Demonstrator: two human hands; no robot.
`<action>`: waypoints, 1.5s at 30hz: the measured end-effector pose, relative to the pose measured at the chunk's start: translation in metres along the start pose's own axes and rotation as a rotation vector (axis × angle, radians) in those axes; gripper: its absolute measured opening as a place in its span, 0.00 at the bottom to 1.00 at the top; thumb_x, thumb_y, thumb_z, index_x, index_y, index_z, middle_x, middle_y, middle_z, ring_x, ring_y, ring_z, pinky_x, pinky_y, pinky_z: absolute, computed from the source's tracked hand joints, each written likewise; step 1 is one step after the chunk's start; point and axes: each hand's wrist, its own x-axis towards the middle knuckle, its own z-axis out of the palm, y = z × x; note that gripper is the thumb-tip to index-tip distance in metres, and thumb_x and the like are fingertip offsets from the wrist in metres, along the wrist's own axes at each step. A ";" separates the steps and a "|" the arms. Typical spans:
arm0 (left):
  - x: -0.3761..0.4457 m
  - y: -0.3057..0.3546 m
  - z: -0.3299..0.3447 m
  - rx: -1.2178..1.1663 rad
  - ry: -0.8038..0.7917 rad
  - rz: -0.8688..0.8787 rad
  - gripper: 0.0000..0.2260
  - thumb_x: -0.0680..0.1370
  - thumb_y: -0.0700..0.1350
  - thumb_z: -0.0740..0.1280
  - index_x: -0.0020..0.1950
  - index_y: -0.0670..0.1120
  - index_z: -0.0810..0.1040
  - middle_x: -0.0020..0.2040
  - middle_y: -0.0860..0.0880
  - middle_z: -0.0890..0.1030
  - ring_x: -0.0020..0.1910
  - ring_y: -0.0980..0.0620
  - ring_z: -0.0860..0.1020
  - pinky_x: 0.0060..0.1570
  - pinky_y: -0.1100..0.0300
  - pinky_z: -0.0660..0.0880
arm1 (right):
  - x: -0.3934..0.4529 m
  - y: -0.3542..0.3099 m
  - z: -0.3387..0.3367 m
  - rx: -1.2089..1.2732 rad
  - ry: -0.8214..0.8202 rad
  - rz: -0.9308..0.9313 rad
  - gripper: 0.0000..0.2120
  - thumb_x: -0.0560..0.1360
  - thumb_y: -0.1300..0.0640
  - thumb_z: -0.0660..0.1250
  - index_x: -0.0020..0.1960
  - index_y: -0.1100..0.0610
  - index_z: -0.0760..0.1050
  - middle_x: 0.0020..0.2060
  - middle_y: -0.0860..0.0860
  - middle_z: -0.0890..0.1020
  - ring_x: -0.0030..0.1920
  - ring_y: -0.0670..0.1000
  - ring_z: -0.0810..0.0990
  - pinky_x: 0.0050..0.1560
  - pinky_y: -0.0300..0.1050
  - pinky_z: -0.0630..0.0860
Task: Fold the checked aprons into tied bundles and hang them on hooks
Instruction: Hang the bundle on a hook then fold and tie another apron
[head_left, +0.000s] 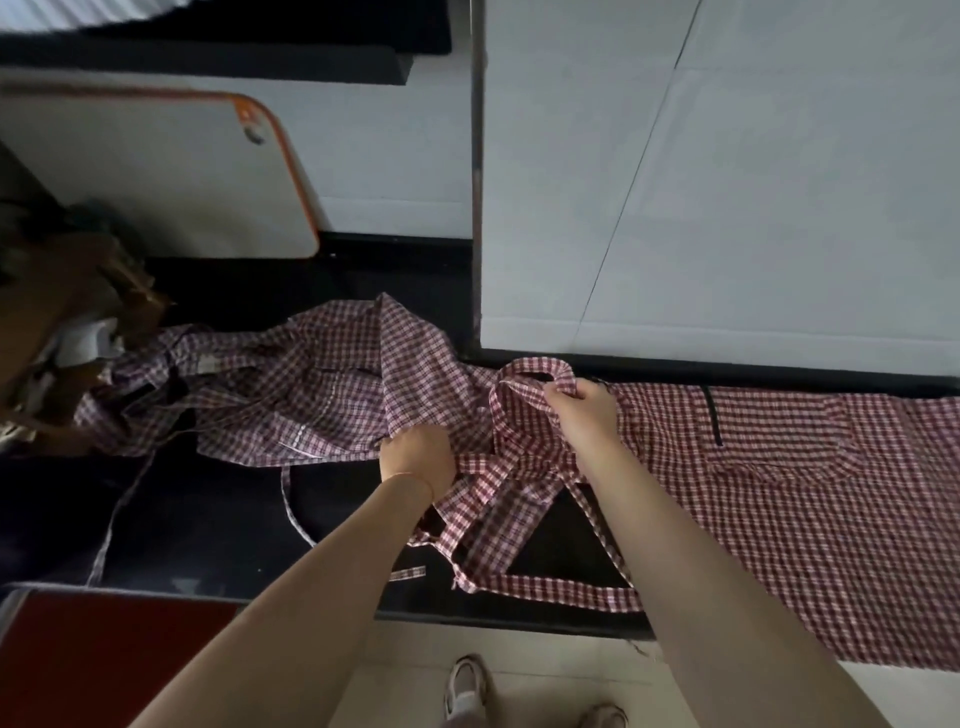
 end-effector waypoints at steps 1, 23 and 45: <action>0.000 -0.003 -0.003 -0.016 -0.018 -0.015 0.08 0.81 0.43 0.59 0.55 0.47 0.77 0.47 0.50 0.78 0.47 0.50 0.77 0.56 0.53 0.76 | 0.000 -0.003 -0.006 0.039 0.009 -0.009 0.13 0.79 0.53 0.69 0.52 0.65 0.80 0.47 0.60 0.84 0.50 0.60 0.83 0.57 0.60 0.79; 0.020 0.037 -0.012 -0.937 -0.028 -0.173 0.13 0.82 0.46 0.60 0.37 0.50 0.71 0.41 0.46 0.75 0.35 0.51 0.72 0.42 0.51 0.75 | 0.000 -0.020 -0.086 -0.052 -0.128 -0.291 0.09 0.81 0.58 0.64 0.44 0.53 0.79 0.35 0.50 0.82 0.39 0.52 0.76 0.38 0.38 0.70; -0.005 0.021 -0.037 -1.581 -0.418 -0.176 0.23 0.79 0.61 0.64 0.57 0.41 0.81 0.47 0.45 0.85 0.43 0.49 0.83 0.43 0.55 0.80 | -0.023 -0.003 -0.027 -0.609 -0.669 -0.183 0.14 0.80 0.61 0.66 0.63 0.53 0.79 0.58 0.46 0.81 0.52 0.46 0.81 0.63 0.46 0.74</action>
